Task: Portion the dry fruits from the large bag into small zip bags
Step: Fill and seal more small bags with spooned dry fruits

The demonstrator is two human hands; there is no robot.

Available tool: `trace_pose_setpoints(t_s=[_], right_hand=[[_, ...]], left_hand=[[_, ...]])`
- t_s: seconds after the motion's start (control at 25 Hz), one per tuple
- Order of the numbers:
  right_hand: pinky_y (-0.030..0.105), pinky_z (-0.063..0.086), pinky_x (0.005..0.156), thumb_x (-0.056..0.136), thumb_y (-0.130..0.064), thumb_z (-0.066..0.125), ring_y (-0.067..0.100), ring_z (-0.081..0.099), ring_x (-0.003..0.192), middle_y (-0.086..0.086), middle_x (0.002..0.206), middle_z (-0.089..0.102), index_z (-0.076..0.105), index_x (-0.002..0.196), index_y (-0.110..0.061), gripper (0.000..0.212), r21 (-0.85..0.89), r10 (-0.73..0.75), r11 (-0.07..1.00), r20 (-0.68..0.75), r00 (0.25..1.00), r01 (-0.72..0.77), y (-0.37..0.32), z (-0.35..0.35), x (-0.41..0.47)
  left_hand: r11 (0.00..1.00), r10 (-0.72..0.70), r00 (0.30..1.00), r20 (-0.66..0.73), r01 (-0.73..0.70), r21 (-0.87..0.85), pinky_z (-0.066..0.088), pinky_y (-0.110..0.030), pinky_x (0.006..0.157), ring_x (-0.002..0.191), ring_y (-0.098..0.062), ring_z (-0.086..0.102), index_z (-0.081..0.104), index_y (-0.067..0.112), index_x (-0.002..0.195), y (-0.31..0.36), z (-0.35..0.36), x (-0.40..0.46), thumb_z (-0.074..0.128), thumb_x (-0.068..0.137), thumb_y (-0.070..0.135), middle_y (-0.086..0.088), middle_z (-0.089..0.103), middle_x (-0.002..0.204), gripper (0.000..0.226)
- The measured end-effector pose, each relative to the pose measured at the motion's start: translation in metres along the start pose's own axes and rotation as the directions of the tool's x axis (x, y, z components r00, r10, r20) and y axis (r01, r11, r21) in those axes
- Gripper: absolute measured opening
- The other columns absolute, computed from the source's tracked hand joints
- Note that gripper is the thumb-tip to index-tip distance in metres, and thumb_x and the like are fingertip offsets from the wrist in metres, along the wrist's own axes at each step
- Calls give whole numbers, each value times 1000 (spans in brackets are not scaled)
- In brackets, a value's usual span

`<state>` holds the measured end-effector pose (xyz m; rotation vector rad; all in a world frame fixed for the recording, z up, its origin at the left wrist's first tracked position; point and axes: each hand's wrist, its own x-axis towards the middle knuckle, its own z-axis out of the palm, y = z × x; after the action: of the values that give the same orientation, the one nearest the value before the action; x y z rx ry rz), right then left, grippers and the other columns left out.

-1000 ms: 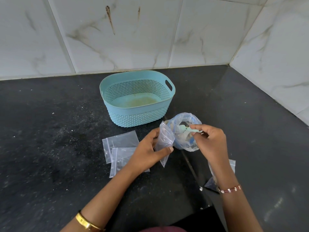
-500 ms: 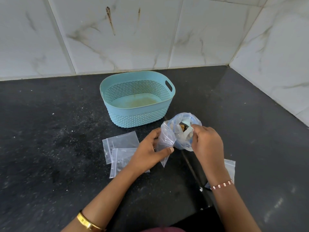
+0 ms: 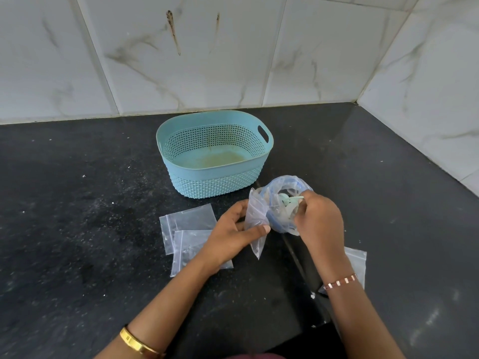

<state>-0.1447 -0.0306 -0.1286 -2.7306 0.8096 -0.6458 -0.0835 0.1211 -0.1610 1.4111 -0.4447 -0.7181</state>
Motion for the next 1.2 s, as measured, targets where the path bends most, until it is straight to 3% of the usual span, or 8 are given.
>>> trace_pose_setpoints(t_s=[0.08, 0.16, 0.32, 0.56, 0.76, 0.88, 1.08, 1.2], right_hand=[[17, 15, 46, 83, -1, 55, 8, 28, 47, -2, 55, 35, 62, 79, 4, 10, -10, -43, 999, 46, 998, 43, -7, 0, 0], [18, 21, 47, 86, -3, 49, 13, 37, 50, 1, 59, 44, 63, 83, 0, 14, 10, -19, 1000, 132, 991, 18, -10, -1, 1], [25, 33, 50, 83, 2, 43, 22, 49, 59, 14, 68, 55, 60, 77, 3, 18, 211, 156, 953, 276, 948, -218, 3, -11, 10], [23, 33, 47, 82, 5, 45, 17, 40, 45, 13, 52, 49, 61, 66, 2, 23, 439, 342, 732, 424, 838, -521, 8, -13, 11], [16, 29, 37, 91, -6, 47, 10, 35, 36, 6, 48, 48, 58, 70, -3, 24, 430, 438, 545, 586, 682, -720, 9, -12, 12], [23, 31, 43, 89, -3, 43, 15, 38, 41, 4, 43, 51, 59, 82, -2, 18, 436, 432, 493, 629, 647, -753, 13, -13, 11], [24, 37, 43, 90, 1, 39, 14, 46, 40, 6, 44, 57, 57, 94, 2, 19, 536, 403, 249, 700, 589, -807, 18, -8, -1], [23, 37, 41, 89, 1, 38, 13, 47, 38, 6, 44, 57, 57, 98, 3, 21, 562, 403, 215, 694, 597, -799, 16, -4, -2]], left_hand=[[1000, -11, 1000, -5, 10, -30, 52, -20, 85, 97, -7, 67, 56, 27, 109, -2, 0, 1, 69, 79, 6, -1, 65, 116, 39], [998, -22, 1000, -12, 21, -62, 51, -28, 92, 103, -14, 65, 57, 20, 114, -3, 1, 2, 69, 79, 5, -5, 66, 116, 39], [988, -30, 999, -37, 24, -151, 50, -33, 95, 107, -21, 64, 55, 10, 117, -9, 3, 2, 67, 79, 1, -11, 65, 117, 42], [974, -13, 1000, -15, 9, -224, 48, -35, 97, 108, -23, 62, 51, 3, 122, -13, 4, 8, 66, 79, -2, -14, 64, 117, 46], [982, 39, 997, 66, -26, -188, 52, -23, 85, 95, -9, 66, 56, 11, 112, -7, 7, 15, 62, 80, -6, 6, 71, 97, 37], [985, 44, 996, 83, -29, -169, 52, -18, 79, 89, -3, 67, 56, 14, 109, -5, 9, 16, 57, 82, -10, 11, 72, 90, 36], [996, 82, 996, 43, -81, -40, 51, -15, 76, 88, 0, 66, 49, 3, 121, -5, 6, 12, 61, 81, -10, 1, 66, 100, 44], [995, 94, 994, 57, -96, 26, 52, -20, 81, 93, -5, 66, 47, 5, 125, -5, 4, 10, 64, 80, -7, -4, 65, 109, 50]])
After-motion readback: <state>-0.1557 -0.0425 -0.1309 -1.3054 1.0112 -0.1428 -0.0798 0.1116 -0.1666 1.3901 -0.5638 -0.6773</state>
